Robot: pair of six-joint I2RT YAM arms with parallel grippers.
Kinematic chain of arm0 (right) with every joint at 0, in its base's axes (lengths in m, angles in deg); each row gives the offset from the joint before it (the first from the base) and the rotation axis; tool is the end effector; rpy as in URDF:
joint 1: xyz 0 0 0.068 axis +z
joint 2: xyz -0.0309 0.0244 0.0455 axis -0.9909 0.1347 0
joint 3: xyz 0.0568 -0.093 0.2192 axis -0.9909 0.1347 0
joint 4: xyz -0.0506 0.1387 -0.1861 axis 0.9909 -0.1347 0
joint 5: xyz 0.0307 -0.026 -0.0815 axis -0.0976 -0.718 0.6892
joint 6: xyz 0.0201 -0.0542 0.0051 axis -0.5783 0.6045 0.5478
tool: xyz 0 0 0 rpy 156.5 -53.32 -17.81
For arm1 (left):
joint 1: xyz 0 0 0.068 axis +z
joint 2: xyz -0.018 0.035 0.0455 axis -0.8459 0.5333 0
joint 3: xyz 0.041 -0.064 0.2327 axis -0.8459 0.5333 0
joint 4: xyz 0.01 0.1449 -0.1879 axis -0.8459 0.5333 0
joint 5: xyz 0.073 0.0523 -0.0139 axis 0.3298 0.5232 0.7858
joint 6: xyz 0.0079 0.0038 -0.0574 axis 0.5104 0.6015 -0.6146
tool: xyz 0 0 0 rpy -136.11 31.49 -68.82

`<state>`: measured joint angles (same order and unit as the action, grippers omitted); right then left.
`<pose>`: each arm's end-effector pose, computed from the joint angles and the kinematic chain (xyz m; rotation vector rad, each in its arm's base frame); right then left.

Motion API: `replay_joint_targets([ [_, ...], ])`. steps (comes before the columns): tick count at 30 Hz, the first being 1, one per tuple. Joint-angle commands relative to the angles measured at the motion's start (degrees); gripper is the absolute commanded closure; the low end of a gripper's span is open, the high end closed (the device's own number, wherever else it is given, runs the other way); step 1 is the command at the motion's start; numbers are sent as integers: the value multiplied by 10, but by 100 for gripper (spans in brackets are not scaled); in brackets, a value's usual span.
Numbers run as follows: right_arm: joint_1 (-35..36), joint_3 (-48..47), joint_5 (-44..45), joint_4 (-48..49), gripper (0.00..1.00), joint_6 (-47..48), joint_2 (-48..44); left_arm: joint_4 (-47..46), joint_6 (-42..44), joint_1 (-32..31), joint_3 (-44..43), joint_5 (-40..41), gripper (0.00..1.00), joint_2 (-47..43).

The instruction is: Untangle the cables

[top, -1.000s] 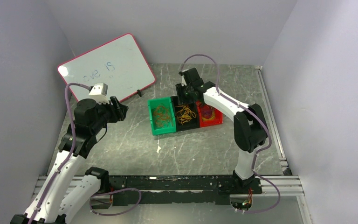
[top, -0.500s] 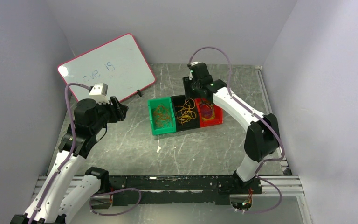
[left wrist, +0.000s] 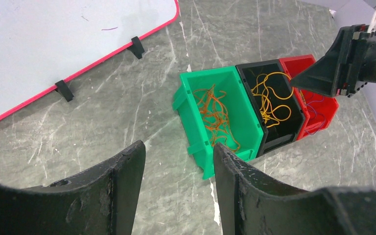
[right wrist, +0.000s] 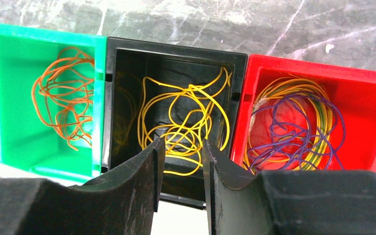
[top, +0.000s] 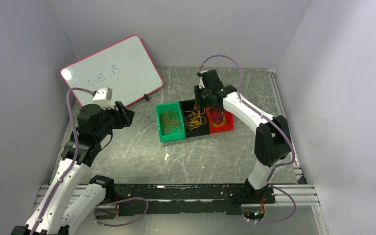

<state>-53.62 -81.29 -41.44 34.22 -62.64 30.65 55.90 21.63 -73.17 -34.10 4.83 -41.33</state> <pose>0.3176 0.1739 0.2413 -0.3678 2.4203 0.3284 0.1593 -0.0451 0.3065 -0.0907 1.9217 -0.4662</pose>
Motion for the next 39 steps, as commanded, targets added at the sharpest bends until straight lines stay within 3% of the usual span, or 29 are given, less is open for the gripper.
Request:
replay_joint_targets([
  [1, 6, 0, 23, -16, 62, -9, 8, 3, -6, 6, 4, 0, 42, -8],
  [12, 12, 10, 64, 55, 62, 36, 28, -1, -5, 6, 1, -4, 42, -2],
  [20, 12, -28, 103, 44, 62, 72, 60, 10, -2, 6, -4, 4, 42, -6],
  [28, 11, -18, 99, 37, 75, 74, 66, 2, -5, 6, 0, -1, 42, -1],
  [39, 12, -21, 76, 29, 84, 73, 77, 11, -5, 6, 4, 6, 42, -9],
])
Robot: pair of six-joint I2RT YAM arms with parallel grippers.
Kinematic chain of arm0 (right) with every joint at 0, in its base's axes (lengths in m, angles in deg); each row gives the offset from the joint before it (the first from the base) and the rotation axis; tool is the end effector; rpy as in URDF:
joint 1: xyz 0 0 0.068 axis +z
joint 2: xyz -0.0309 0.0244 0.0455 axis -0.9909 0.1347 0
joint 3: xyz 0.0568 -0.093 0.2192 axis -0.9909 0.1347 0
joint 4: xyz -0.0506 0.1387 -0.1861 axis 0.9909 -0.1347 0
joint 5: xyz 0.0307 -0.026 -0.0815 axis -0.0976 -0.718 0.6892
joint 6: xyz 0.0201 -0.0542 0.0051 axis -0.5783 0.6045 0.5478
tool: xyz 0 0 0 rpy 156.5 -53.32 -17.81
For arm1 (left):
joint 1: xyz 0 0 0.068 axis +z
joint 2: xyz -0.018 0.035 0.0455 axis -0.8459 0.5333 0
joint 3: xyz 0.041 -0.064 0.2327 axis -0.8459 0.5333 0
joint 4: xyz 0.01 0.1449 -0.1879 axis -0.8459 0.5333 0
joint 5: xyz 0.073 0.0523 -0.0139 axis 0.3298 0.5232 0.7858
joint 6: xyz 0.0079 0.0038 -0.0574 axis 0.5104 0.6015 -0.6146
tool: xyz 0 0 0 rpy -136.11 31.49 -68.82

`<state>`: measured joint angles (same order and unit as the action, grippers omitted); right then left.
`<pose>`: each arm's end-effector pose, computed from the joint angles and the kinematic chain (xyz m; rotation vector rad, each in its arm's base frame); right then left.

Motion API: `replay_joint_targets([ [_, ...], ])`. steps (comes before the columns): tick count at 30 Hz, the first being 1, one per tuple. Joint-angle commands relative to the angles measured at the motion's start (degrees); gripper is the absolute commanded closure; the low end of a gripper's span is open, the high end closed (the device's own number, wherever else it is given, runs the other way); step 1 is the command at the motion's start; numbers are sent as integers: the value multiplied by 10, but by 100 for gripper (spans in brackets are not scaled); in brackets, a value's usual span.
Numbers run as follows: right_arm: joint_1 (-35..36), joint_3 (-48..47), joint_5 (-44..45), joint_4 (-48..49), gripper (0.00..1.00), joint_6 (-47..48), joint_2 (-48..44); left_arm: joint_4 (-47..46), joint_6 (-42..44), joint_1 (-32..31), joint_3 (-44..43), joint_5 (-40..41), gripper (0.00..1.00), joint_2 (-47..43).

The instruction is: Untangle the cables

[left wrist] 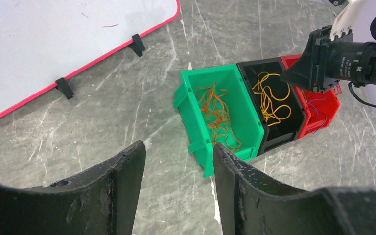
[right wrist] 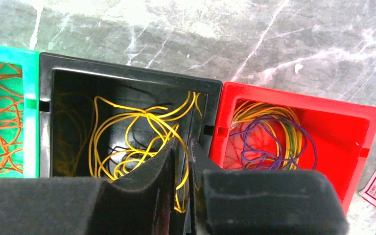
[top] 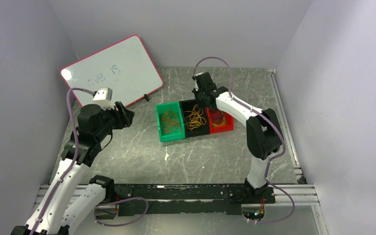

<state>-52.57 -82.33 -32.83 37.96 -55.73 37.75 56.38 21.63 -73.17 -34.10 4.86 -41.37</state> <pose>0.3360 0.1849 0.2082 -0.4715 2.4057 0.0914 0.1589 -0.0449 0.3056 -0.0916 1.9294 -0.4640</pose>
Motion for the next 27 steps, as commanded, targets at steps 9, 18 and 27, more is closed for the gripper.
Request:
replay_joint_targets([
  [9, 2, -16, -23, -24, 86, 1, 31, 6, -4, 6, 3, 5, 42, -7],
  [18, 16, -25, -2, -42, 89, 1, 56, 3, -7, 6, 11, 2, 42, -8],
  [27, 42, -41, 34, -65, 93, 5, 87, 6, -5, 6, 11, 5, 42, -10],
])
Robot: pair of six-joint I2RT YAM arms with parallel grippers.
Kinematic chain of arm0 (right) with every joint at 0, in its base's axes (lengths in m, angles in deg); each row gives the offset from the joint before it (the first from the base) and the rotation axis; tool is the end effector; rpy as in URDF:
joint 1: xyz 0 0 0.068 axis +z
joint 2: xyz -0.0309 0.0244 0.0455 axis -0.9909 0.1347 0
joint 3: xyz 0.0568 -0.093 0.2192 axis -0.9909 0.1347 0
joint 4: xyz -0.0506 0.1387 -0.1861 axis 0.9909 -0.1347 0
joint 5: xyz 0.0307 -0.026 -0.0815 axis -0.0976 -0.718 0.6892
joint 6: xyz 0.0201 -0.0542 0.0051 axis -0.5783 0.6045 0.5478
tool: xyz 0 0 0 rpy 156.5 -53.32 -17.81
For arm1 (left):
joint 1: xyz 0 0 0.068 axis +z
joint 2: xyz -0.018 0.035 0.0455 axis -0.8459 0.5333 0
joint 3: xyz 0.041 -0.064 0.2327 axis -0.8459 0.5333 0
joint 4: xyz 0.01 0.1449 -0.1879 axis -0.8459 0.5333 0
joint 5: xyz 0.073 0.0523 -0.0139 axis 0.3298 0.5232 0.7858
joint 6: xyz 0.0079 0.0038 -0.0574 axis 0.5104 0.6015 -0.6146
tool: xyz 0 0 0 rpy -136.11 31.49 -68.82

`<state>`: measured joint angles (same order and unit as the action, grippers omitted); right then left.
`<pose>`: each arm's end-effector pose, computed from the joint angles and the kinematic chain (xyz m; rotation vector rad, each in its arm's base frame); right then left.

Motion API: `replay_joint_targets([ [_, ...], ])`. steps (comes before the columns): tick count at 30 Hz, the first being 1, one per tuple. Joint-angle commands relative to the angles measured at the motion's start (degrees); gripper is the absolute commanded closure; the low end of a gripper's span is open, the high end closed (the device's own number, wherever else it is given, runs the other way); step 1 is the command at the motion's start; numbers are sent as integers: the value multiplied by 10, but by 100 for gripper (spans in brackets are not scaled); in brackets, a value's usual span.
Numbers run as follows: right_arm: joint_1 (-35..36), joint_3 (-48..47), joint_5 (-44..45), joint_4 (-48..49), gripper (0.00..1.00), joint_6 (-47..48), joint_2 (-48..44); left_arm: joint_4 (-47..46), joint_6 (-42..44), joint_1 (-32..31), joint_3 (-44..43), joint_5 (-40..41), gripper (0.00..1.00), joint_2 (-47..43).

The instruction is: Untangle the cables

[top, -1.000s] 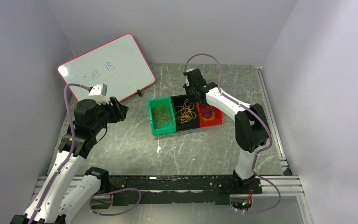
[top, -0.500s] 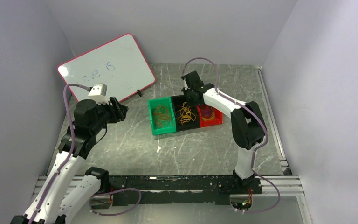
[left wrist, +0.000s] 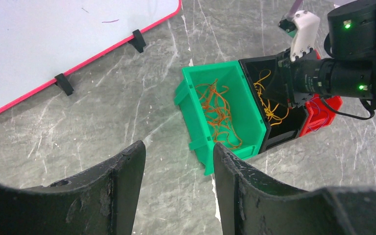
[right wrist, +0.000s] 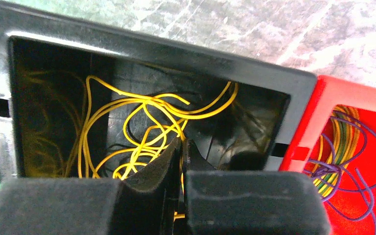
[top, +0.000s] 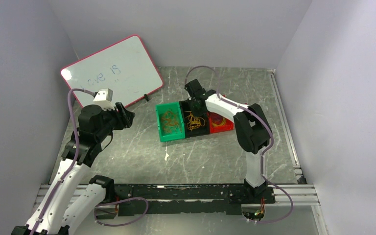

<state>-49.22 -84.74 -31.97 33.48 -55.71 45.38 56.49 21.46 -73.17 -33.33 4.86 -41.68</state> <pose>0.3321 0.2083 0.1662 -0.5886 2.5426 0.0278 0.1583 -0.0448 0.3019 -0.0952 1.9394 -0.4638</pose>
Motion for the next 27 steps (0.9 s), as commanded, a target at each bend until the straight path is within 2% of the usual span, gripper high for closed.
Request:
replay_joint_targets([
  [1, 9, -16, 28, -21, 94, 5, 11, 4, -3, 6, 4, 6, 42, -7],
  [7, 12, -16, 33, -24, 96, 5, 11, 3, -3, 6, 6, 5, 42, -7],
  [15, 11, -18, 27, -13, 83, -7, -23, 3, -5, 6, 5, 3, 42, -5],
  [20, 11, -37, 30, -23, 80, -14, -32, 7, -3, 6, 4, 9, 42, -7],
  [27, 11, -43, 38, -28, 64, -18, -56, 4, -2, 6, 0, 6, 42, -3],
])
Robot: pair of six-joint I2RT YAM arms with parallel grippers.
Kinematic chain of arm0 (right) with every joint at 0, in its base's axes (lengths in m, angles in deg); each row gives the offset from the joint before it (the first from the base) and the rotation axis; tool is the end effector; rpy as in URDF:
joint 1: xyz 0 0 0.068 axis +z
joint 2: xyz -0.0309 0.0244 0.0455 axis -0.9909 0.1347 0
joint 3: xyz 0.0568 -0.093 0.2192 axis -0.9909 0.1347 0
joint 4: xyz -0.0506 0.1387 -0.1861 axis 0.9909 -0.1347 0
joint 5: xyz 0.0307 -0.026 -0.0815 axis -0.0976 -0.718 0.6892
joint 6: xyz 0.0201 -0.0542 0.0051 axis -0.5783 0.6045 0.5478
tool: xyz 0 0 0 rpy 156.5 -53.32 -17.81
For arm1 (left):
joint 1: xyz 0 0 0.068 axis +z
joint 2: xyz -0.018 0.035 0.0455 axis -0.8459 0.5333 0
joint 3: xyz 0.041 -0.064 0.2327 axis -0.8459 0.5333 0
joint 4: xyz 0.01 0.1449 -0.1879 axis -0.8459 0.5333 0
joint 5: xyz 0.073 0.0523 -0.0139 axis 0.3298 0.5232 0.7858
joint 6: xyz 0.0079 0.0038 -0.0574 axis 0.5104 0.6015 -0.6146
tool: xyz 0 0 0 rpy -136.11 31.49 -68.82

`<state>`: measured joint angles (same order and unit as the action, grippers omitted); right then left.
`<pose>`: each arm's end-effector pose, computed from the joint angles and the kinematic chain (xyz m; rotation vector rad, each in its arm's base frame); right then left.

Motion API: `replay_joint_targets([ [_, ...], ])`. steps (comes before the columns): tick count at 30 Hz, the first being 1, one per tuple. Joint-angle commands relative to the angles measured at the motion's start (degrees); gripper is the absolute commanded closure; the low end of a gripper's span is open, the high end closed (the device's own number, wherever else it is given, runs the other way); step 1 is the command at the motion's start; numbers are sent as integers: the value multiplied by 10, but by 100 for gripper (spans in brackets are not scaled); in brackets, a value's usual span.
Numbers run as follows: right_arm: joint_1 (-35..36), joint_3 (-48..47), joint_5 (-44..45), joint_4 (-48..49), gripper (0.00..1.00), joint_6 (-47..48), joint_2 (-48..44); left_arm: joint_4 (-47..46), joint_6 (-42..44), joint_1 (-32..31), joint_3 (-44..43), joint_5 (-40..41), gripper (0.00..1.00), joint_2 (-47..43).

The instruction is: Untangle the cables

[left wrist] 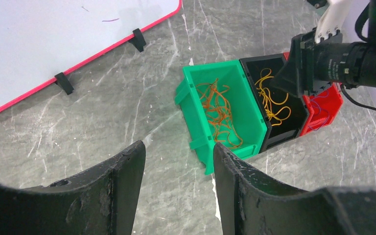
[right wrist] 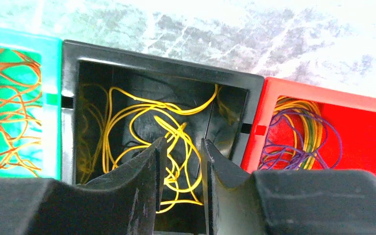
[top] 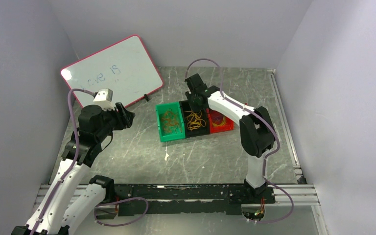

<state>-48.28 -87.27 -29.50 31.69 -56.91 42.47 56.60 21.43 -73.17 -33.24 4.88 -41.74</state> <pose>0.3296 0.2122 0.1959 -0.5441 2.4784 0.0177 0.1581 -0.0447 0.3013 -0.0961 1.9419 -0.4632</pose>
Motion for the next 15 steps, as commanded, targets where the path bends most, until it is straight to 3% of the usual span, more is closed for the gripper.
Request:
replay_joint_targets([
  [1, 2, -20, 16, -13, 61, -6, -28, 2, -3, 6, 0, 6, 42, -1],
  [7, 2, -21, 28, -18, 53, -3, -38, -1, -5, 6, 0, 1, 42, 2],
  [15, 1, -12, 41, -4, 50, -11, -77, -3, -4, 6, -2, 0, 42, 6],
])
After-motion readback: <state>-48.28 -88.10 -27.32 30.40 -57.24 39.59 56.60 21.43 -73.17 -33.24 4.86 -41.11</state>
